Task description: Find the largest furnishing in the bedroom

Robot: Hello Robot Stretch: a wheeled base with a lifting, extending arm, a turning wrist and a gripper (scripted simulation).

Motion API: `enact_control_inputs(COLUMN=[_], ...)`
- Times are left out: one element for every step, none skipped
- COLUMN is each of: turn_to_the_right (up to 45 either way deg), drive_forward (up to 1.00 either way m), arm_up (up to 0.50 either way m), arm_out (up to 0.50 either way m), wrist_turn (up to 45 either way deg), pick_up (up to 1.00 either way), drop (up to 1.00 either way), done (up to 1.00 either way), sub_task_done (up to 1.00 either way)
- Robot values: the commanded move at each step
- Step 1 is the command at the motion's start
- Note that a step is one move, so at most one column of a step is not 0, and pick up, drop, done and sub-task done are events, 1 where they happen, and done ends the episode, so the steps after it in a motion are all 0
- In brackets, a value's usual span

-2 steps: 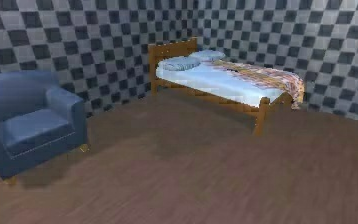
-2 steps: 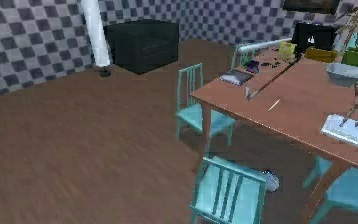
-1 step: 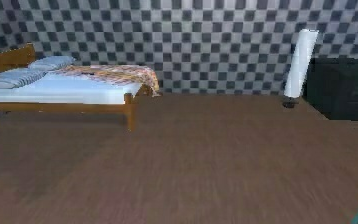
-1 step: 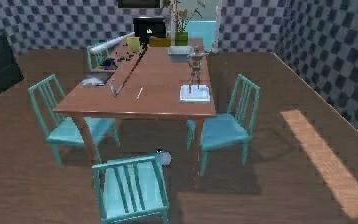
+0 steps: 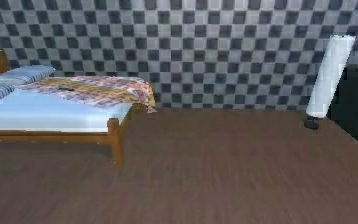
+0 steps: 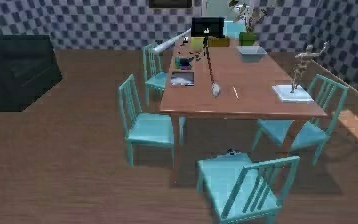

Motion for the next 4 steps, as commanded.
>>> enact_control_inputs(turn_to_the_right=[45.0, 0.0, 6.0, 0.0], drive_forward=[0.0, 1.0, 0.0, 0.45], arm_up=[0.0, 0.0, 0.0, 0.0], arm_out=[0.0, 0.0, 0.0, 0.0], wrist_turn=[0.0, 0.0, 0.0, 0.0], pick_up=[0.0, 0.0, 0.0, 0.0], drop=[0.0, 0.0, 0.0, 0.0], done=[0.0, 0.0, 0.0, 0.0], sub_task_done=[0.0, 0.0, 0.0, 0.0])
